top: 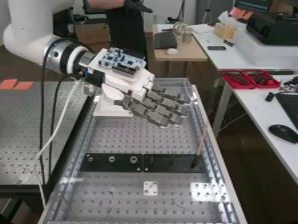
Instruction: Grab the drill bit and place it in the clear container
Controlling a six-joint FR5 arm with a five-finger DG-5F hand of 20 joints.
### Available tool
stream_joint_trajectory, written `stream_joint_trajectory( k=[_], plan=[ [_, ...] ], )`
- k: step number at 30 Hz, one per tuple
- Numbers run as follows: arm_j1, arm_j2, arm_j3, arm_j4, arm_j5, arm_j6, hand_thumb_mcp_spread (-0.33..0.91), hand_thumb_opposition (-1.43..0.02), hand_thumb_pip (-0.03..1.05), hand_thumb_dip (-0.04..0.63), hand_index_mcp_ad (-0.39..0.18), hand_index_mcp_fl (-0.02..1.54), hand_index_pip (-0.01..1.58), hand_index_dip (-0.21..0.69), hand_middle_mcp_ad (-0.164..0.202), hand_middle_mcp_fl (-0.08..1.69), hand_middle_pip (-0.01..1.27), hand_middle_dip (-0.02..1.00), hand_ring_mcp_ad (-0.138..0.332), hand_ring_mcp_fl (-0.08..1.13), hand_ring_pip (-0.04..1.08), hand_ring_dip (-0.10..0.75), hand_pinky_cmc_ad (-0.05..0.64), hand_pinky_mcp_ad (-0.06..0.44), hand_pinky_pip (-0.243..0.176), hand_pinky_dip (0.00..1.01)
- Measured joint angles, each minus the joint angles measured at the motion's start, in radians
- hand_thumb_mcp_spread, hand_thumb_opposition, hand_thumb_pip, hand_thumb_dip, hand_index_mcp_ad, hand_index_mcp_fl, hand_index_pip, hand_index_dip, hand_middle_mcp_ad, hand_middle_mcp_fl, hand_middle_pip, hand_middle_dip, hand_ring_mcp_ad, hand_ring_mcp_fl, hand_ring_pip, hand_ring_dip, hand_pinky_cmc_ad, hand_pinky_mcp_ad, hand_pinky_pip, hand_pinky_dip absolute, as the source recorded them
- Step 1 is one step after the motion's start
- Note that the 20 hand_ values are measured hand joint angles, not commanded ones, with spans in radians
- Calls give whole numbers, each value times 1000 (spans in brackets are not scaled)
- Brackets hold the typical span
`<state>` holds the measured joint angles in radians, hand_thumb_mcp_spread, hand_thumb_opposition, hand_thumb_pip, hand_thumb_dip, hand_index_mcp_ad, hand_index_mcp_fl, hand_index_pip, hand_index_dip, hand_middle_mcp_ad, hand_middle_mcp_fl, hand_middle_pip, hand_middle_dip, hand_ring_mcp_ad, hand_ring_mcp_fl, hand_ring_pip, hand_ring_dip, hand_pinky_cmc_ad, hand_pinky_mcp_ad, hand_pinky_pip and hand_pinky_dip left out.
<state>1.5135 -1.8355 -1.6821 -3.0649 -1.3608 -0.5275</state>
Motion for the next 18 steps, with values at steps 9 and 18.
stream_joint_trajectory(
  k=[9, 18],
  plan=[
    [-19, -48, -35, 56, 78, 45, 197, -487, 328, 17, 44, 37, 51, 93, 63, 21, 103, 38, 154, 17, 54, 7, 110, 105, -37, 59],
    [-24, -62, -68, 156, 143, 58, 253, -644, 394, 14, 54, 169, 56, 234, 68, 33, 134, 40, 215, 16, 75, -2, 176, 150, -86, 87]
  ],
)
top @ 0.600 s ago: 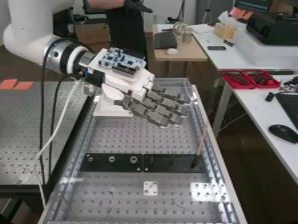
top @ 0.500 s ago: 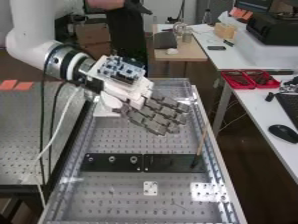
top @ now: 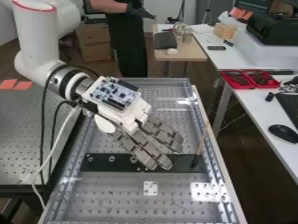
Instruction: Grab the drill bit and place it in the clear container
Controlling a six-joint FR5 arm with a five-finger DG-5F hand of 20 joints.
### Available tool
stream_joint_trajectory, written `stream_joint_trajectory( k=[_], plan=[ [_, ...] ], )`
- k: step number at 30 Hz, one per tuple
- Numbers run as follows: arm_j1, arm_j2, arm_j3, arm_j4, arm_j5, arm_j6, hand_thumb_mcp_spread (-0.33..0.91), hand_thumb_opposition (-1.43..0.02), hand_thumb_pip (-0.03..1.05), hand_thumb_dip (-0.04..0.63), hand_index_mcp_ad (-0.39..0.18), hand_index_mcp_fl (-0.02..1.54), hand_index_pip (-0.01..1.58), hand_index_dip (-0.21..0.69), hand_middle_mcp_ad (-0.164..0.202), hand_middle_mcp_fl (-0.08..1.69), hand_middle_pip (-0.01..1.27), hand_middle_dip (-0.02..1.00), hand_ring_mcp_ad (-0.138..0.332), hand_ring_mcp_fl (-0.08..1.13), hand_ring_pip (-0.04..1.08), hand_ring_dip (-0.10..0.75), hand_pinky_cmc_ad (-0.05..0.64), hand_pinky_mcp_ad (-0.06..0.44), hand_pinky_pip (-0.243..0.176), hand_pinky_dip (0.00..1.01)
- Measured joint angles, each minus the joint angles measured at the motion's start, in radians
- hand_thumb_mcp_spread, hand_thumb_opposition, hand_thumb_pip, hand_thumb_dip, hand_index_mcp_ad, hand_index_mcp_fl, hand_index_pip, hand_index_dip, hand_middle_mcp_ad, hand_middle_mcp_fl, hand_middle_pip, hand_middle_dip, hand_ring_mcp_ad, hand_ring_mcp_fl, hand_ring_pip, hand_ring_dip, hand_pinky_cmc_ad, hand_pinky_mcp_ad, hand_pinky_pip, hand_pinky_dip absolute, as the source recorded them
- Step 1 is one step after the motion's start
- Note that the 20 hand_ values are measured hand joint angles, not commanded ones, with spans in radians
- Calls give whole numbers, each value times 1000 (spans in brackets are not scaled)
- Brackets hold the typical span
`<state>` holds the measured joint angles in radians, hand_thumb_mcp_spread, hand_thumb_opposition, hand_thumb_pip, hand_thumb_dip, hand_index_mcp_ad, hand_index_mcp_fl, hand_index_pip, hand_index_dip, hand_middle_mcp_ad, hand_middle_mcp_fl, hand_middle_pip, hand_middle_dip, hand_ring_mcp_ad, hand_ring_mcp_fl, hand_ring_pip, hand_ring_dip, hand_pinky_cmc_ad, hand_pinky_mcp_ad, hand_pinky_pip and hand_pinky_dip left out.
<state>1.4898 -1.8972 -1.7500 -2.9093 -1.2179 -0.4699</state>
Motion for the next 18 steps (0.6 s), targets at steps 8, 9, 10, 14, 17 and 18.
stream_joint_trajectory(
  k=[8, 9, 10, 14, 17, 18],
  plan=[
    [10, -37, -13, 101, 69, 11, 290, -726, 518, 112, 51, 328, 56, 398, 68, 98, 134, 80, 215, 16, 75, 0, 180, 152, -91, 93],
    [12, -47, -8, 103, 74, 12, 312, -744, 539, 126, 51, 340, 59, 412, 68, 101, 138, 98, 213, 16, 75, 0, 180, 152, -89, 93],
    [14, -55, -5, 104, 75, 12, 319, -742, 557, 126, 51, 358, 58, 417, 65, 120, 138, 99, 213, 16, 75, 0, 182, 152, -89, 93],
    [21, -90, 16, 110, 80, 12, 326, -757, 562, 185, 51, 391, 70, 433, 65, 120, 138, 122, 213, 16, 73, 0, 182, 152, -89, 93],
    [25, -109, 27, 121, 89, 13, 344, -771, 630, 206, 40, 405, 180, 433, 68, 115, 134, 126, 213, 16, 75, 0, 182, 152, -89, 93],
    [27, -116, 31, 126, 93, 14, 340, -771, 632, 208, 40, 405, 227, 433, 68, 133, 136, 126, 213, 16, 73, 0, 182, 152, -93, 93]
  ],
)
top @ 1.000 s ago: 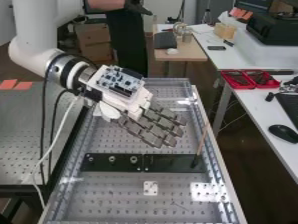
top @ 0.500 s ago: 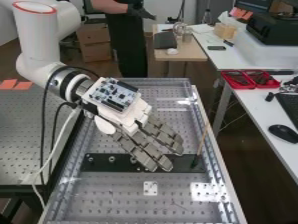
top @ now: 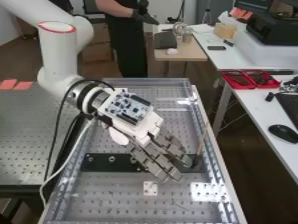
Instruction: Grab the drill bit and place it in the clear container
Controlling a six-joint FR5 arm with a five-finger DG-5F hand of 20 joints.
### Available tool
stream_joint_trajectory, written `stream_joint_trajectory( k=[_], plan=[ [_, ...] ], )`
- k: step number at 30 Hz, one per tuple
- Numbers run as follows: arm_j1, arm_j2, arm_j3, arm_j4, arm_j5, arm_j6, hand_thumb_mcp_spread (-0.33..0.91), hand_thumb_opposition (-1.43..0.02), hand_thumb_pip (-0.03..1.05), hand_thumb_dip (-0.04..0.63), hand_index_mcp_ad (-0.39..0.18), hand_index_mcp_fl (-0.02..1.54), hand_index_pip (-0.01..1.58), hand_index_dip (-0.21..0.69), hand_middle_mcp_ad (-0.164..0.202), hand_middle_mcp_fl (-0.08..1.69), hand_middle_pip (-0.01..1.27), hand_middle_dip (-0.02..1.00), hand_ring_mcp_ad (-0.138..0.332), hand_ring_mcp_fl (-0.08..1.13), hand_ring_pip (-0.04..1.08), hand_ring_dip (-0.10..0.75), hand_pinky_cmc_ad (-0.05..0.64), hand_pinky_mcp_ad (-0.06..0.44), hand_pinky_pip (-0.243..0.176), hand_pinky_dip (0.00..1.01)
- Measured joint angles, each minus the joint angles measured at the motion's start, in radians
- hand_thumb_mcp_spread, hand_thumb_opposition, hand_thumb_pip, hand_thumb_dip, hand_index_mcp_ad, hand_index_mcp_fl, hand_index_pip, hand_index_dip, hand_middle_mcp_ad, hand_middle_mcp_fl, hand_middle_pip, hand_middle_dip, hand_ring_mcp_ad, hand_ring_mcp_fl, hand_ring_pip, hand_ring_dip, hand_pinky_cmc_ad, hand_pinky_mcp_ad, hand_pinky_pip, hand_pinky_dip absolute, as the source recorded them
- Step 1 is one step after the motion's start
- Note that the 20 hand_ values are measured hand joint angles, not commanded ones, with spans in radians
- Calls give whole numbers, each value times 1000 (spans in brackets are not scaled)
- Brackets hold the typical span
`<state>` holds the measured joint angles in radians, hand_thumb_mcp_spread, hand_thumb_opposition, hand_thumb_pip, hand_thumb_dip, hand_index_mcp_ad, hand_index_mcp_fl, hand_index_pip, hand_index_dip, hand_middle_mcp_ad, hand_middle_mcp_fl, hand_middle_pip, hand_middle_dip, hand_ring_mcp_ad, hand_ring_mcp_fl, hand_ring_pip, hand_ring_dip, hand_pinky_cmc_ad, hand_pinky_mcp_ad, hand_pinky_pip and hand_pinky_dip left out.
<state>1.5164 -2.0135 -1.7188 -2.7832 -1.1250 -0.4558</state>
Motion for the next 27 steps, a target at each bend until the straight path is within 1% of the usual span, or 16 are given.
stream_joint_trajectory(
  k=[1, 5, 9, 11, 12, 14, 18, 20, 24, 27],
  plan=[
    [1, -3, 2, 1, 2, 1, 340, -771, 632, 204, 38, 401, 265, 433, 68, 134, 133, 127, 215, 16, 73, 0, 182, 152, -89, 93],
    [7, -25, 14, 10, 8, 6, 358, -785, 628, 236, 38, 403, 469, 422, 68, 133, 134, 154, 215, 16, 75, 0, 182, 152, -89, 93],
    [14, -45, 23, 21, 11, 8, 360, -785, 613, 239, 38, 408, 606, 410, 68, 199, 134, 159, 213, 16, 75, 0, 182, 152, -89, 93],
    [17, -53, 28, 25, 12, 8, 374, -785, 613, 239, 35, 424, 641, 394, 65, 195, 131, 164, 213, 16, 75, 0, 182, 152, -89, 93],
    [19, -57, 29, 31, 14, 7, 389, -791, 613, 239, 24, 428, 660, 394, 68, 199, 138, 176, 213, 16, 77, 0, 182, 152, -93, 101],
    [21, -64, 32, 44, 16, 4, 391, -806, 613, 257, 21, 440, 686, 379, 65, 204, 129, 175, 213, 16, 75, 0, 178, 154, -94, 105],
    [23, -78, 36, 69, 21, 3, 391, -806, 613, 257, 23, 459, 750, 367, 68, 230, 133, 185, 213, 16, 72, 0, 182, 152, -91, 105],
    [24, -84, 37, 80, 23, -1, 387, -803, 613, 257, 19, 471, 761, 358, 65, 255, 127, 192, 213, 16, 91, 5, 182, 155, -91, 119],
    [26, -104, 41, 87, 30, -2, 436, -817, 613, 257, 17, 504, 803, 354, 65, 278, 126, 192, 213, 16, 91, 5, 182, 155, -91, 119],
    [26, -113, 40, 96, 36, -1, 429, -817, 609, 257, 10, 506, 848, 349, 68, 281, 127, 197, 215, 33, 82, 7, 178, 152, -89, 122]
  ],
)
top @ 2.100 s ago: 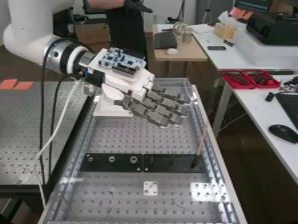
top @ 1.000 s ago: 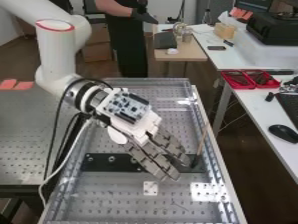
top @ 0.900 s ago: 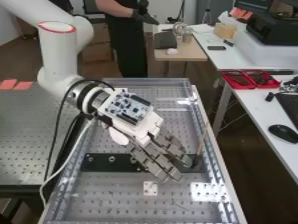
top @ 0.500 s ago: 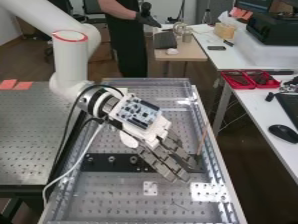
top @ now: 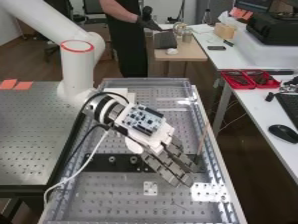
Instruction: Grab the drill bit and place it in the clear container
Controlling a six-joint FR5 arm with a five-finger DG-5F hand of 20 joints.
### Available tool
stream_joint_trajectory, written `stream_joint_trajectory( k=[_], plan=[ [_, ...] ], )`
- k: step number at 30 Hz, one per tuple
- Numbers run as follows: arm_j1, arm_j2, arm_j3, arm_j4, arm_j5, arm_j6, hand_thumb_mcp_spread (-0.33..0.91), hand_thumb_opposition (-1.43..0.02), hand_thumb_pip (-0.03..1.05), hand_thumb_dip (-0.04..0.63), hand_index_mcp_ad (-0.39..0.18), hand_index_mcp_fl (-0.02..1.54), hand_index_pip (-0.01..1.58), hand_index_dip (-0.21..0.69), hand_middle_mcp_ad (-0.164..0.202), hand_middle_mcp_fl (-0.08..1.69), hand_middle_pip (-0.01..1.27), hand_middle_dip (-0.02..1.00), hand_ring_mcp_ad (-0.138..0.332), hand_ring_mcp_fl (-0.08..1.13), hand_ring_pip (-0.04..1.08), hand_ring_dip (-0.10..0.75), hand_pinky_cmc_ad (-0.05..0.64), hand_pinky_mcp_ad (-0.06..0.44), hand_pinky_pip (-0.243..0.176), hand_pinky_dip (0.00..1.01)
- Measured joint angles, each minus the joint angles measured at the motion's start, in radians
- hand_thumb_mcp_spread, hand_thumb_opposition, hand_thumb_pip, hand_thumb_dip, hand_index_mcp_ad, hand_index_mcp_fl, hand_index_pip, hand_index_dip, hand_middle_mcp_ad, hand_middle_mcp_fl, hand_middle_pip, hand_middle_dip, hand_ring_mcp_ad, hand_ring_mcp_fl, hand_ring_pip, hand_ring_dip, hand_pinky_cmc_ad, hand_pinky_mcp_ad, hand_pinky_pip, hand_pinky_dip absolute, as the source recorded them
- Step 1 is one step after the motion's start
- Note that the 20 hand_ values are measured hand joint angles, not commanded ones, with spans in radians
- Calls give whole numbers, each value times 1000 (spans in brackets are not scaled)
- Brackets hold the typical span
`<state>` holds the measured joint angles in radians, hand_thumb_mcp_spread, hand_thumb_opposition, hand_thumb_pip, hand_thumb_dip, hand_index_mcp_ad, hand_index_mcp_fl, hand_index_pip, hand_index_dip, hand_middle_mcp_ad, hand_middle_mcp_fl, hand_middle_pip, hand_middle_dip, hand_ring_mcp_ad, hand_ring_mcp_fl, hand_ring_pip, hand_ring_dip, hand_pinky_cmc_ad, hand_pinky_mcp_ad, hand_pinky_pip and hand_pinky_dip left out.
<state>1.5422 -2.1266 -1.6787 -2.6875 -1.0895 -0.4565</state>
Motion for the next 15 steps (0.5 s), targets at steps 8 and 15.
stream_joint_trajectory(
  k=[8, 15],
  plan=[
    [1, -11, -5, 45, 20, -12, 480, -831, 586, 257, 2, 422, 1030, 340, 66, 321, 129, 220, 213, 51, 84, 23, 209, 152, -96, 122],
    [1, -27, 5, 57, 29, -16, 482, -831, 529, 257, 5, 358, 1248, 337, 66, 363, 127, 239, 211, 63, 101, 31, 243, 155, -89, 126]
  ],
)
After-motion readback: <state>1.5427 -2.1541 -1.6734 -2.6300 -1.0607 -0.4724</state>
